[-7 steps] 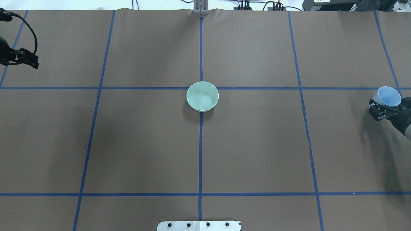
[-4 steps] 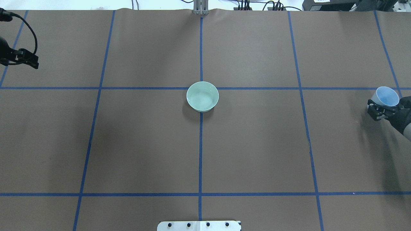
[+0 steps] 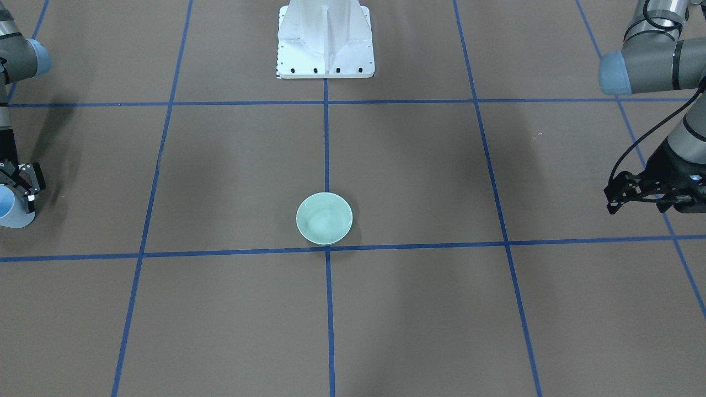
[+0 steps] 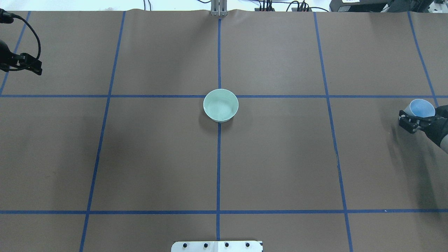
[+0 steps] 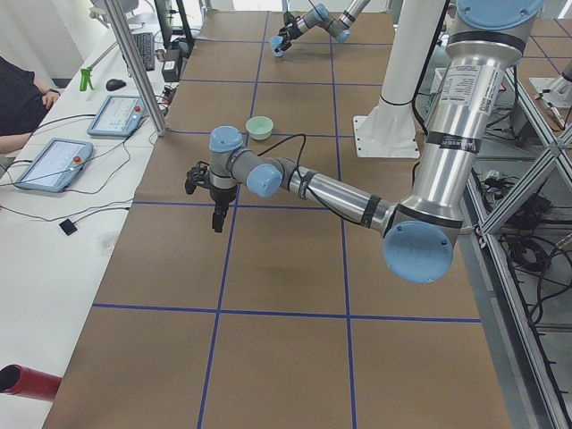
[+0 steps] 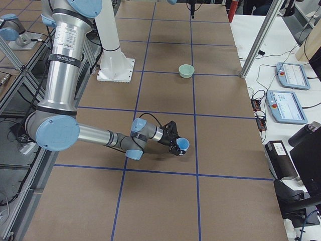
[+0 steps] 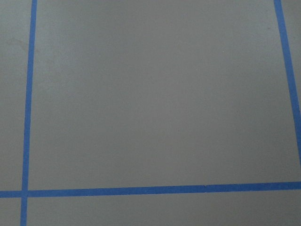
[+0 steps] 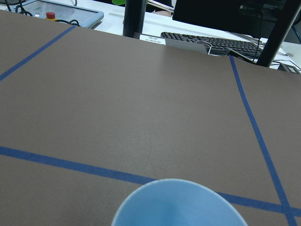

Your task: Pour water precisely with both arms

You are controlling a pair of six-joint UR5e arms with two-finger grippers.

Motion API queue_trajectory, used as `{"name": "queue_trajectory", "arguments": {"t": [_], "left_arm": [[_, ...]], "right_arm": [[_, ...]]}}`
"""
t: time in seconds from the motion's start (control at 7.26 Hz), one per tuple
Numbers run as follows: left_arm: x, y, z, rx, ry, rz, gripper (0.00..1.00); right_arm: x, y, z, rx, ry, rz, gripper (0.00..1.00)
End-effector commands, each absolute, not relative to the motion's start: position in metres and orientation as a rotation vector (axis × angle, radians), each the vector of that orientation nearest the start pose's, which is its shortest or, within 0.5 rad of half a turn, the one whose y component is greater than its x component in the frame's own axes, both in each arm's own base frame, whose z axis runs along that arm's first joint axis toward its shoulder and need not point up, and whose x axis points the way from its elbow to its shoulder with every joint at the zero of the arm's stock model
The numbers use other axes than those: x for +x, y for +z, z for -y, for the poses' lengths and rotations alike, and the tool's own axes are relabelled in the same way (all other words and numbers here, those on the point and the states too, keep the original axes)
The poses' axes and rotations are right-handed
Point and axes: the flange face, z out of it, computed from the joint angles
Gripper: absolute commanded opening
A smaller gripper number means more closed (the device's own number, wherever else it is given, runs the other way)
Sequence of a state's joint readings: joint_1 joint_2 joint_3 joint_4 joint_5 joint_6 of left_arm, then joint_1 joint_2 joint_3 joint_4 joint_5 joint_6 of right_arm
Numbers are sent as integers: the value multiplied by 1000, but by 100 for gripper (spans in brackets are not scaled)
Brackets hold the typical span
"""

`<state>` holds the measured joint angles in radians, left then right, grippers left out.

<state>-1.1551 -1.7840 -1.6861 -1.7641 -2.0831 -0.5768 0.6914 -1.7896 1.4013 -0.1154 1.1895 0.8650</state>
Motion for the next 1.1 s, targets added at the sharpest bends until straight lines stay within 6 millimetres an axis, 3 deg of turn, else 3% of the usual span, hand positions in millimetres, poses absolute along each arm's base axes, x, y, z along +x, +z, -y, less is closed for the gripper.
{"name": "queue_trajectory", "arguments": {"t": [0.0, 0.14, 0.28, 0.41, 0.55, 0.83, 0.96], "left_arm": [[161, 476, 575, 211, -20, -683, 99], [161, 475, 575, 213, -21, -684, 99], [160, 474, 575, 215, -22, -684, 99], [160, 473, 575, 215, -25, -685, 99], [159, 472, 575, 218, -25, -687, 99], [159, 469, 575, 219, -28, -688, 99], [163, 455, 582, 234, -26, -696, 99]], "right_arm": [[-177, 677, 388, 912, 183, 625, 100], [-153, 676, 385, 897, 179, 634, 100], [-146, 671, 387, 907, 185, 639, 100], [-139, 655, 393, 910, 185, 666, 100], [-115, 641, 410, 884, 203, 699, 100], [-58, 574, 459, 834, 210, 751, 100], [-32, 533, 483, 795, 186, 750, 100]]}}
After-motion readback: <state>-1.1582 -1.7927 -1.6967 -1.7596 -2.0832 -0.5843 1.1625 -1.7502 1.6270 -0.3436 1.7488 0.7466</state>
